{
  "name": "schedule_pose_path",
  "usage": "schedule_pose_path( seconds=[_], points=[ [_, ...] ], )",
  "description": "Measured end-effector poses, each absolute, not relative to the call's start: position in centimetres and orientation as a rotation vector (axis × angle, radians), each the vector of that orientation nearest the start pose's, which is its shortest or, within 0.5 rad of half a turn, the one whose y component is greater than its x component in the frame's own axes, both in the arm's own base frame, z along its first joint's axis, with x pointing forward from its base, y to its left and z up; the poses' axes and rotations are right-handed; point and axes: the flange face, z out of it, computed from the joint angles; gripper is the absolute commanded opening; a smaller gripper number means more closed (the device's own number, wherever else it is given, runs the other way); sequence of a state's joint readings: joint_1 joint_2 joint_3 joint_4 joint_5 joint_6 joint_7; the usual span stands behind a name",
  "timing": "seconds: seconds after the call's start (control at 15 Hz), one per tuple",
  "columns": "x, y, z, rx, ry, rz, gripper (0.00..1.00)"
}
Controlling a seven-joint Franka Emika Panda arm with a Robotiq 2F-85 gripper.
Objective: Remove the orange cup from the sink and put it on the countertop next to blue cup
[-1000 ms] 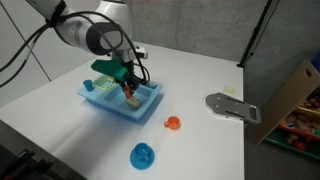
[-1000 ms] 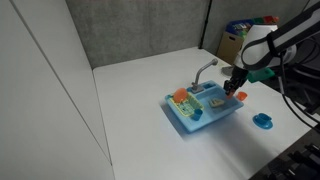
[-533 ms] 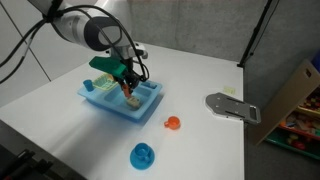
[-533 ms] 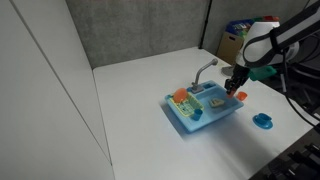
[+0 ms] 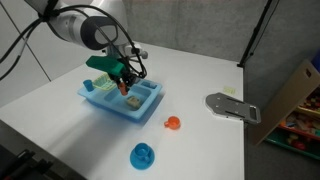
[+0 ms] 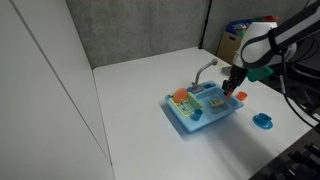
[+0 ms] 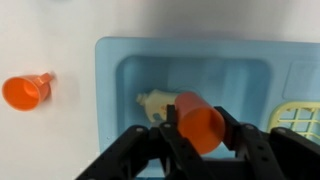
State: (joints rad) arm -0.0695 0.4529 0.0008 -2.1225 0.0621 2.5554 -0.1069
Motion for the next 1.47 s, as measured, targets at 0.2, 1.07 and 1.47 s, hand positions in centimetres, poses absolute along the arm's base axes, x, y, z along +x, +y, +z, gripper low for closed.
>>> schedule_pose_path(
  seconds=[0.2, 1.07, 1.47],
  points=[
    [57.4, -2.4, 19.3, -3.091, -0.125, 0.022, 0.17],
    [56.7, 0.7, 20.2, -2.947, -0.948, 0.057, 0.17],
    [56.3, 0.7, 20.3, -2.913, -1.044, 0.064, 0.42]
  ],
)
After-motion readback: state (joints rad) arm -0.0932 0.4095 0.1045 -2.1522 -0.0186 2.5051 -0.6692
